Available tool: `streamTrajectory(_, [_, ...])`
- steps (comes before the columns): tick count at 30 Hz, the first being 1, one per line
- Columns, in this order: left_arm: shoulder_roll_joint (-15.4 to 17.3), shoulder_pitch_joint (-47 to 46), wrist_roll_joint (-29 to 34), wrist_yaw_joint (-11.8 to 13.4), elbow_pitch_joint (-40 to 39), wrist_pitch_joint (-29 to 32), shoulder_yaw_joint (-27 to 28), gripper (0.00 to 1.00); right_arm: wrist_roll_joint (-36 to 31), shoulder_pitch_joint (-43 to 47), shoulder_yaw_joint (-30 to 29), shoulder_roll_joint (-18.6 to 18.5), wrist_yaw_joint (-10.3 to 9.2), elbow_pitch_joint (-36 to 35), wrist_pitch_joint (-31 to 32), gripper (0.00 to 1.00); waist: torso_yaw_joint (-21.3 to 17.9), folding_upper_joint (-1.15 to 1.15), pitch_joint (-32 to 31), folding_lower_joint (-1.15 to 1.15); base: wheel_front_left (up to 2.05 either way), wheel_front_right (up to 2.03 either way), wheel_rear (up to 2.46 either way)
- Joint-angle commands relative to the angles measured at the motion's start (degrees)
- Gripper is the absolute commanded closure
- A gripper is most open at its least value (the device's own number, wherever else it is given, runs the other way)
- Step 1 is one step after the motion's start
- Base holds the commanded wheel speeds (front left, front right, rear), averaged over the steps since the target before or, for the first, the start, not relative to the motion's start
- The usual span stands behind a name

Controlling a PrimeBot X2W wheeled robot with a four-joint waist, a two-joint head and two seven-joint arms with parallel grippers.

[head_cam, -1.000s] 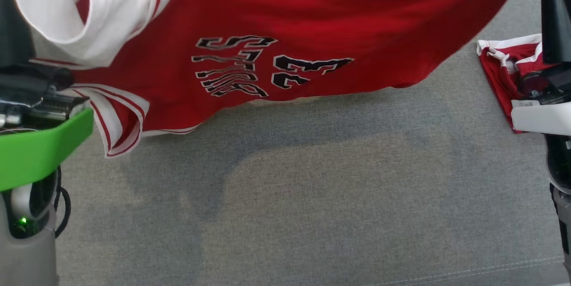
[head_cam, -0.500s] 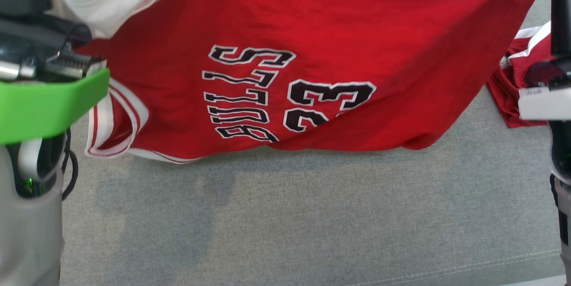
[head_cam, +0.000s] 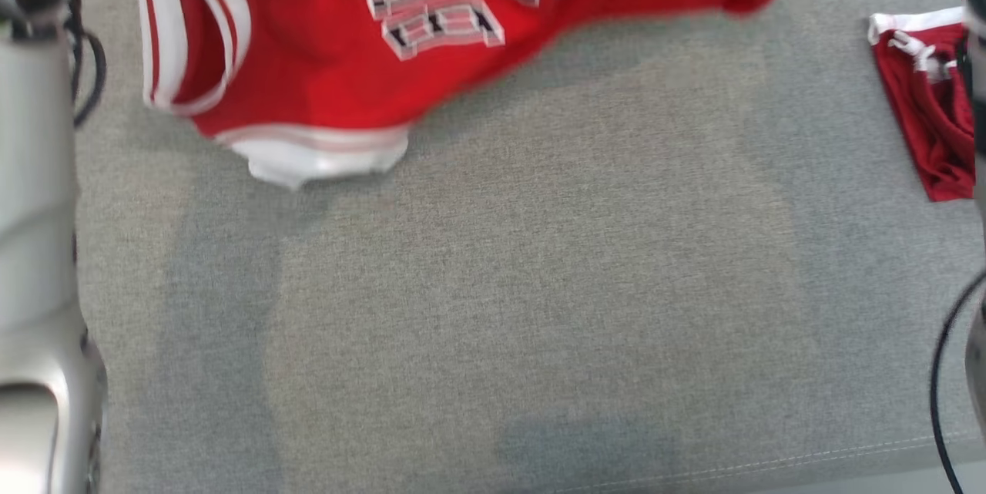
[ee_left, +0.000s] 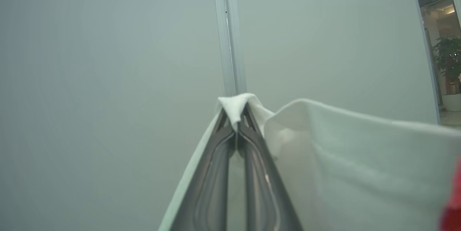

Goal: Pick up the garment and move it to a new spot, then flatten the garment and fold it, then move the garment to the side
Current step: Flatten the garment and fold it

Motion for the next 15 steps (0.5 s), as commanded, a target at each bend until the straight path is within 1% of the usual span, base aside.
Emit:
streamTrajectory(1, [-0.5,-3.72,0.21,-0.15,4.62,-1.85,0.03,1.0,0.04,-4.62,0.78,0.68,-0.01,4.14,-2.28,1.0,0.88,0.0,1.59,-0.01,0.0,0.0,0.0])
streamTrajectory(4, [-1.27,-9.57,0.6,-0.09,12.87,-4.06,0.86,1.0,-0.47,-12.46,2.02,2.56,-0.01,12.97,-6.1,1.0,0.78,0.0,1.88,-0.01,0.0,0.0,0.0])
streamTrajectory(6, [-1.83,-12.64,0.54,0.44,17.59,-4.91,1.91,1.0,-0.09,-16.76,1.54,4.46,-0.01,18.67,-8.69,1.0,0.54,0.0,1.77,-0.01,0.0,0.0,0.0])
streamTrajectory(9, [-2.49,-16.37,0.81,0.7,22.56,-5.27,3.29,1.0,-0.87,-21.53,1.51,6.41,-0.01,26.21,-10.61,1.0,0.18,0.0,1.63,-0.01,0.0,0.0,0.0])
streamTrajectory(13, [-3.75,-16.37,0.3,-0.06,27.9,-5.21,4.39,1.0,-1.15,-23.58,2.78,8.87,-0.01,34.21,-11.31,1.0,-0.03,0.0,2.56,-0.01,0.0,0.0,0.0])
streamTrajectory(15, [-4.54,-15.3,-0.28,-0.41,30.21,-5.23,4.54,1.0,-1.42,-23.12,4.66,9.13,-0.01,36.88,-11.44,1.0,0.08,0.0,3.23,-0.01,0.0,0.0,0.0])
